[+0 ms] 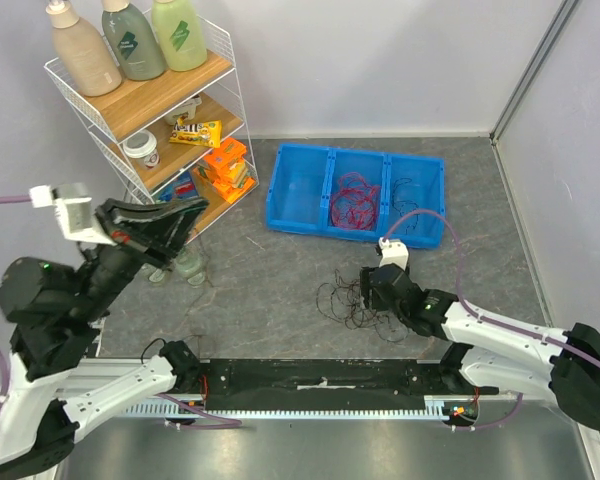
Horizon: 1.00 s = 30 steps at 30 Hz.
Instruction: Untangle the cables
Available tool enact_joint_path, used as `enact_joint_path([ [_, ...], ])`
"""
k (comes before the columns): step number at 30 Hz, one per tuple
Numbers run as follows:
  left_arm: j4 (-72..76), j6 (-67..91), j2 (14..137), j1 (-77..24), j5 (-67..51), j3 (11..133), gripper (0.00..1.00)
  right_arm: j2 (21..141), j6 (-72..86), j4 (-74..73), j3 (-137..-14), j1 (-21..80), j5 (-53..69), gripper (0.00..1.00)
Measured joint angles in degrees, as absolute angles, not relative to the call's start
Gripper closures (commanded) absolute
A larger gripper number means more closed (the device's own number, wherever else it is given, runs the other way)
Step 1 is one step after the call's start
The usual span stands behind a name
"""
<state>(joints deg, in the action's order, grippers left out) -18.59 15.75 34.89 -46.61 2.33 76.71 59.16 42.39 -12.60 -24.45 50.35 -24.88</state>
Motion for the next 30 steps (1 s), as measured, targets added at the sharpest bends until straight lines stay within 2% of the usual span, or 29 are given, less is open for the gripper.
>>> enact_joint_path([
  [7, -19.1, 16.3, 38.5, -46.6, 1.9, 71.0, 0.98, 55.6, 36.6, -13.1, -26.0, 50.4, -22.2, 0.19],
  [13, -22.7, 16.8, 38.1, -46.6, 7.3, 64.8, 0.98, 52.8, 33.8, -13.0, -26.1, 50.4, -18.7, 0.17],
  [19, -28.6, 22.2, 38.4, -46.6, 8.8, 54.5, 0.98, 52.2, 31.8, -12.5, -26.1, 50.4, -16.5, 0.17],
  [24, -29.8, 29.0, 41.9, -46.6, 3.1, 42.7, 0.98, 54.7, 31.4, -10.5, -26.1, 50.4, -14.7, 0.17],
  [30, -23.2, 34.0, 52.3, -46.9, -7.9, 30.8, 0.98, 55.0, 31.4, -9.4, -26.1, 50.5, -13.3, 0.17],
])
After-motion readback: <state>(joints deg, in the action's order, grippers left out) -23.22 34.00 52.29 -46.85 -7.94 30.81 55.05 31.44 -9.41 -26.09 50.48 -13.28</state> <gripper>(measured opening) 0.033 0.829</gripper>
